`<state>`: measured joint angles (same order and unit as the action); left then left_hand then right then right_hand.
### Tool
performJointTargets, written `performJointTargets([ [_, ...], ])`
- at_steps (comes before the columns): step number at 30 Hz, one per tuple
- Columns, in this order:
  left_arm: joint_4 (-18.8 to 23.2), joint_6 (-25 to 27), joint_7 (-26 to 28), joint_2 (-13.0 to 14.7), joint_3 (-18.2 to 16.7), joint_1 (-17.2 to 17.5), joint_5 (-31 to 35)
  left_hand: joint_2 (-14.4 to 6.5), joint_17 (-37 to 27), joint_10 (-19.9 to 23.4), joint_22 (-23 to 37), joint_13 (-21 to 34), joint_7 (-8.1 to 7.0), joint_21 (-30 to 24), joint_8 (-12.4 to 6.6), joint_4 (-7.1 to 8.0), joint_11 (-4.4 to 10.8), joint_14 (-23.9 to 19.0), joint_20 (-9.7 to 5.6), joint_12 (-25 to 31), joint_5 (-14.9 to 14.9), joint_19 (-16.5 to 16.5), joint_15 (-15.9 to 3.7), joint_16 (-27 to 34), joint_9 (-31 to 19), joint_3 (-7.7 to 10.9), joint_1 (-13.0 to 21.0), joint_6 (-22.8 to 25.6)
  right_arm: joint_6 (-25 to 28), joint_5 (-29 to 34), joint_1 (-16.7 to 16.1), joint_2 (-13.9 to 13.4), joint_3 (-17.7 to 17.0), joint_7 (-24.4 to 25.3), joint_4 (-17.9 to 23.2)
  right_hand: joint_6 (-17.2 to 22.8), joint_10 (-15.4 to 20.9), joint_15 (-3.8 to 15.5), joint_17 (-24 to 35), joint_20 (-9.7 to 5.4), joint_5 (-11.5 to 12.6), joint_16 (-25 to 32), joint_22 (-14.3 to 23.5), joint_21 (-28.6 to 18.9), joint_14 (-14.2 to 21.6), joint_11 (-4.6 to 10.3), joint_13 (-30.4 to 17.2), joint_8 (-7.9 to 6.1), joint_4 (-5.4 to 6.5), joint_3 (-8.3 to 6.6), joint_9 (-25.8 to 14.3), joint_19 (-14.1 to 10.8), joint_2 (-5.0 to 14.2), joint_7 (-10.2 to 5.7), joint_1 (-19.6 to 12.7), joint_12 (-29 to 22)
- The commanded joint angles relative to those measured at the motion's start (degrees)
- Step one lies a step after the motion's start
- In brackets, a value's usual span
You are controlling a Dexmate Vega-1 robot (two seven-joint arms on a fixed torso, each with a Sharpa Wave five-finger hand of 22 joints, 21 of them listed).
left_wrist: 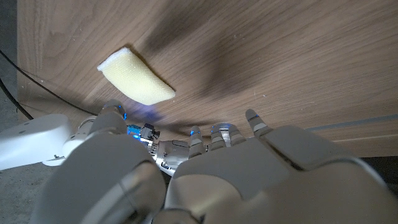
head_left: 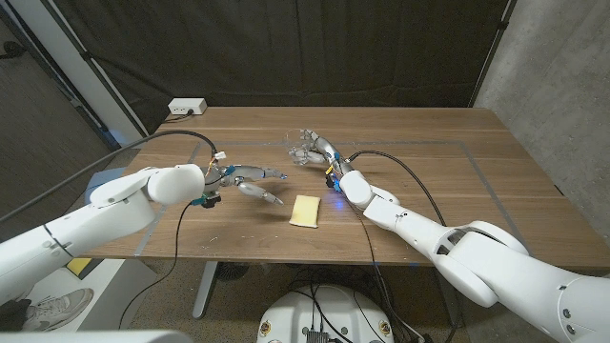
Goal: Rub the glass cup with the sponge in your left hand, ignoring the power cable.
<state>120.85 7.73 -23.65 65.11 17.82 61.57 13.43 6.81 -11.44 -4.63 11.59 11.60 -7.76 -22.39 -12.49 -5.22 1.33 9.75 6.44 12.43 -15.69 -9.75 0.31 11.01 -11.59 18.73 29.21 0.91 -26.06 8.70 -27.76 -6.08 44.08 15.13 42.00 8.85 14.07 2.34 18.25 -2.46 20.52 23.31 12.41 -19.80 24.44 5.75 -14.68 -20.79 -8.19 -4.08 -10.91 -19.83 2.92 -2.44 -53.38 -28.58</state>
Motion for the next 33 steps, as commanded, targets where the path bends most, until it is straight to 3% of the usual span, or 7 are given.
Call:
performJointTargets([
  [1, -1.5, -0.7, -0.1, -1.0, 2.2, -2.5, 1.2, 0.3, -0.2, 0.3, 0.3, 0.1, -0.6, 0.1, -0.2, 0.1, 0.22, 1.2, -0.24, 0.1, -0.4, -1.2, 0.25, 0.5, -0.1, -0.4, 0.2, 0.8, -3.2, -0.9, 0.4, 1.1, -1.5, 2.2, -3.0, 9.2, 6.2, 10.23, 1.9, -2.01, -0.7, 2.3, 0.5, -1.0, 3.2, 2.51, -0.8, -1.35, 0.26, 0.44, -0.3, -1.5, 2.8, -5.1, -2.8, -2.3],
  [7, -2.4, -2.1, -0.2, -2.0, 3.7, -4.2, 2.3, 0.2, -0.1, 0.7, 0.3, 0.1, -0.63, 0.1, -0.37, 0.0, 0.25, 1.0, -0.16, 0.3, -0.5, -1.0, 0.2, 0.5, -0.1, -0.49, 0.5, 1.3, -2.5, -2.1, -1.4, -0.5, -3.2, 2.8, 1.0, 11.5, 8.3, 10.29, 2.8, -2.29, -1.2, 3.0, 0.7, -1.6, 4.4, 2.2, -1.2, -1.91, 0.4, 0.98, -0.3, -2.1, 2.5, -5.07, -2.9, -3.7],
  [12, -3.2, -4.2, -0.9, -2.9, 5.2, -6.1, 3.5, 0.3, 0.0, 0.8, 0.3, 0.1, -3.96, 0.2, -0.74, -0.48, 0.17, 0.7, 0.03, 0.3, -0.8, -0.9, 0.29, 0.6, -0.1, -0.69, 1.6, 2.6, -0.9, -2.5, -2.9, -2.4, -4.4, 3.7, 4.8, 11.4, 7.8, 10.11, 2.7, -2.36, -1.4, 2.3, 0.8, -1.7, 3.8, 2.01, -1.4, -1.73, 0.55, 1.16, -0.3, -2.2, 2.39, -4.86, -2.7, -3.7],
  [15, -3.2, -5.2, -1.9, -3.3, 6.1, -7.3, 4.7, 0.3, 0.0, 0.9, 0.3, 0.1, -4.51, 0.1, -0.92, -0.72, 0.35, 0.6, 0.44, 0.4, -1.0, -0.7, 0.64, 0.6, -0.1, -0.73, 2.1, 3.1, 0.2, -3.1, -3.9, -3.3, -5.2, 4.1, 7.0, 11.4, 7.7, 10.17, 2.7, -2.33, -1.4, 2.2, 0.9, -1.8, 3.8, 1.94, -1.4, -1.66, 0.6, 1.17, -0.3, -2.2, 2.45, -4.65, -2.7, -3.7],
  [23, -4.6, -8.2, -3.3, -4.8, 7.3, -9.2, 4.5, -1.1, 0.1, 2.1, 0.2, 0.0, -4.66, -0.2, -2.73, -1.55, 0.99, -0.4, 1.14, 0.8, -3.0, 0.9, 1.02, 0.8, -0.3, -0.46, 5.2, 8.7, 1.8, -3.2, -6.0, -5.7, -6.0, 5.3, 12.0, 11.8, 8.2, 10.46, 2.8, -3.04, -1.6, 1.8, 1.0, -2.0, 4.4, 1.88, -1.7, -1.61, 0.63, 1.09, -0.4, -2.0, 2.82, -4.64, -3.0, -4.4],
  [25, -4.7, -8.6, -3.7, -5.0, 7.6, -9.5, 4.7, -1.3, 0.2, 2.4, 0.2, 0.0, -4.62, -0.2, -3.24, -1.63, 1.08, -0.6, 1.08, 0.9, -3.5, 1.0, 0.93, 0.8, -0.3, -0.49, 5.7, 10.4, 2.2, -3.0, -6.3, -6.2, -6.1, 5.6, 13.0, 13.7, 9.9, 10.71, 3.2, -4.39, -1.7, 2.1, 1.1, -2.2, 5.7, 1.43, -2.0, -2.22, 0.38, 0.88, -0.4, -2.2, 3.15, -4.46, -3.8, -5.4],
  [33, -4.2, -9.1, -3.5, -4.9, 7.4, -9.2, 5.9, -1.5, 0.2, 3.2, 0.1, -0.1, -4.63, -0.2, -4.13, -1.9, 1.26, -1.0, 1.01, 1.1, -4.1, 1.4, 0.82, 0.8, -0.2, -0.7, 6.8, 13.5, 3.0, -3.1, -7.9, -7.2, -6.5, 7.2, 15.9, 17.2, 12.7, 10.78, 3.7, -5.23, -2.1, 2.4, 1.3, -3.1, 8.1, 1.24, -2.5, -3.28, 0.16, 0.93, -0.4, -3.0, 3.14, -4.49, -4.7, -7.1],
])
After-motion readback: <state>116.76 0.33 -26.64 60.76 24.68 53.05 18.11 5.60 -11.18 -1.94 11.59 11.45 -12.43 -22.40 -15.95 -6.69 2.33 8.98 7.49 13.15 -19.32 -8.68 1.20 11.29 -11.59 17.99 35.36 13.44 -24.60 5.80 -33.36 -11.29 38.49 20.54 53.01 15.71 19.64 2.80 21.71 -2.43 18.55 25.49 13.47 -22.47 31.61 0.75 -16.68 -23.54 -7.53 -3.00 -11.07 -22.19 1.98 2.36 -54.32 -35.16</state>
